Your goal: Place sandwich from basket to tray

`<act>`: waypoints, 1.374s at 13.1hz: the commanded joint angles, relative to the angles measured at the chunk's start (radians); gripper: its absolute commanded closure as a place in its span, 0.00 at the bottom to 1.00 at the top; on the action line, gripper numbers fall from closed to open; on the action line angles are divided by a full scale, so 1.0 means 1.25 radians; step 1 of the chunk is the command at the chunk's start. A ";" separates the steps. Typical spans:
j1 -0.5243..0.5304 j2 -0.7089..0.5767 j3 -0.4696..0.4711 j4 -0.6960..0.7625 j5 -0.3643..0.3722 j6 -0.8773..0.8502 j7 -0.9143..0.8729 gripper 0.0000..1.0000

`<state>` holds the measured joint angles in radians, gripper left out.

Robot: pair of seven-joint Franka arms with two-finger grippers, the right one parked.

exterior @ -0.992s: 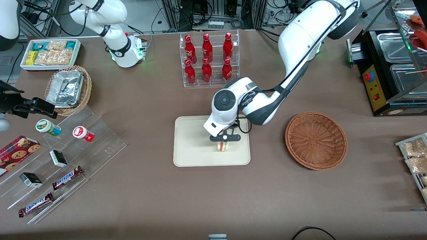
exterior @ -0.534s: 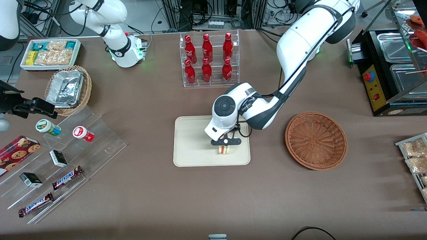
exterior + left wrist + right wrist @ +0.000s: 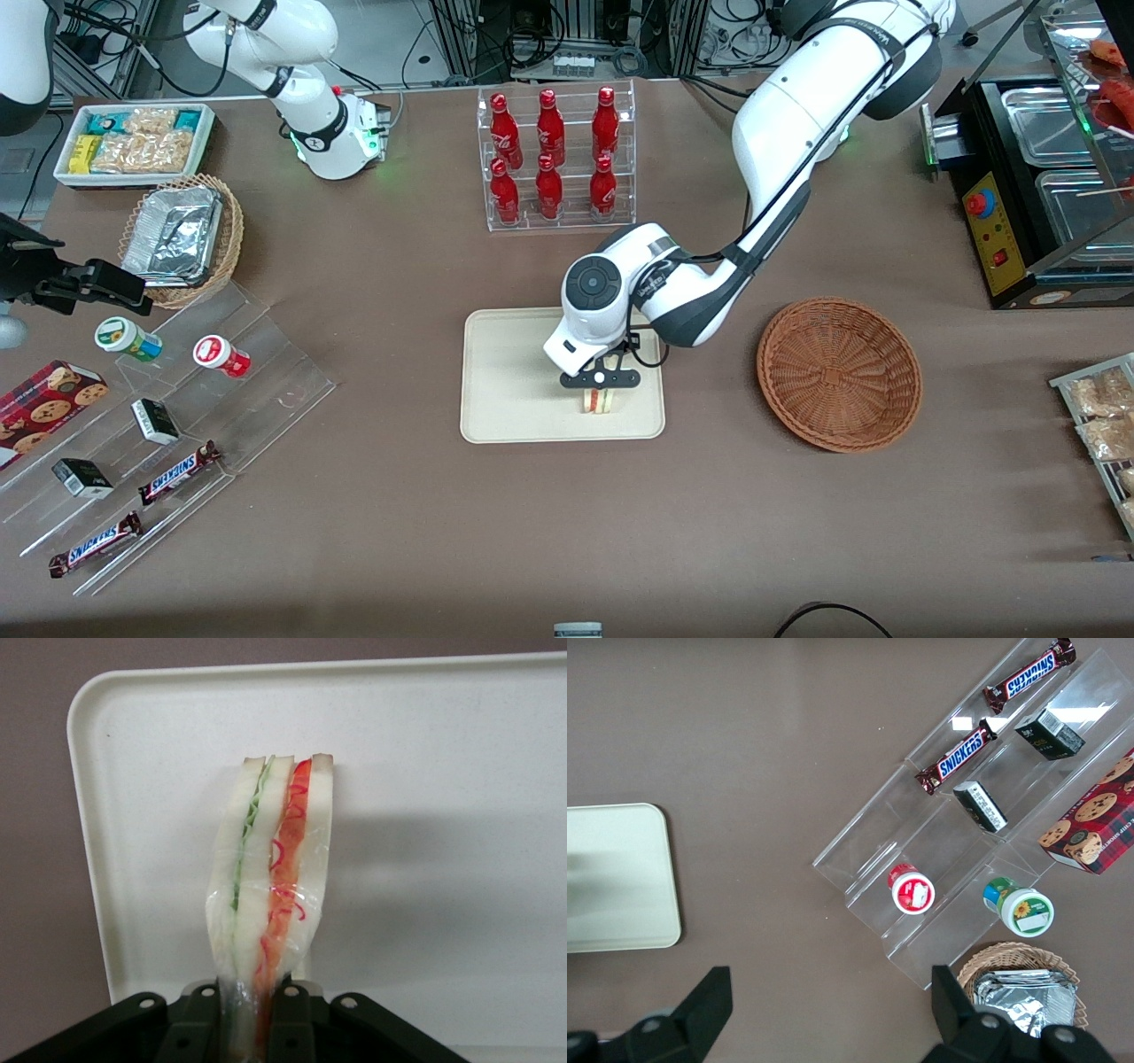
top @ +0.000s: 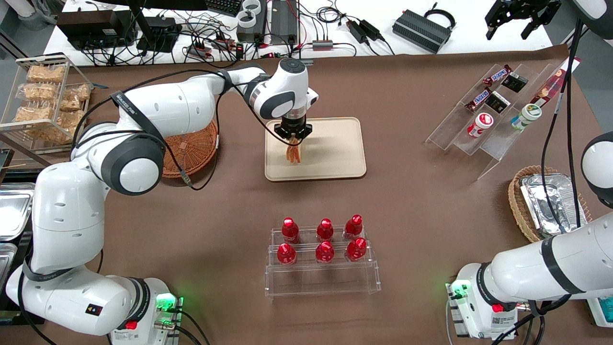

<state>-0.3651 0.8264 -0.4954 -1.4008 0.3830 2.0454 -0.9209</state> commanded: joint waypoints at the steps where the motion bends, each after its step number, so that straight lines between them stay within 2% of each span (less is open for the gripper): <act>1: -0.012 0.015 0.002 0.025 0.016 -0.004 -0.018 0.00; 6: -0.001 -0.013 0.002 0.028 0.019 -0.010 -0.013 0.00; 10: 0.033 -0.012 0.002 0.090 0.011 -0.003 -0.003 0.00; 14: 0.103 -0.058 0.000 0.090 0.009 -0.020 -0.007 0.00; 18: 0.184 -0.119 -0.005 0.085 0.000 -0.116 -0.003 0.00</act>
<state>-0.1781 0.7305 -0.4918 -1.2724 0.3884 1.9490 -0.9223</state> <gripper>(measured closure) 0.000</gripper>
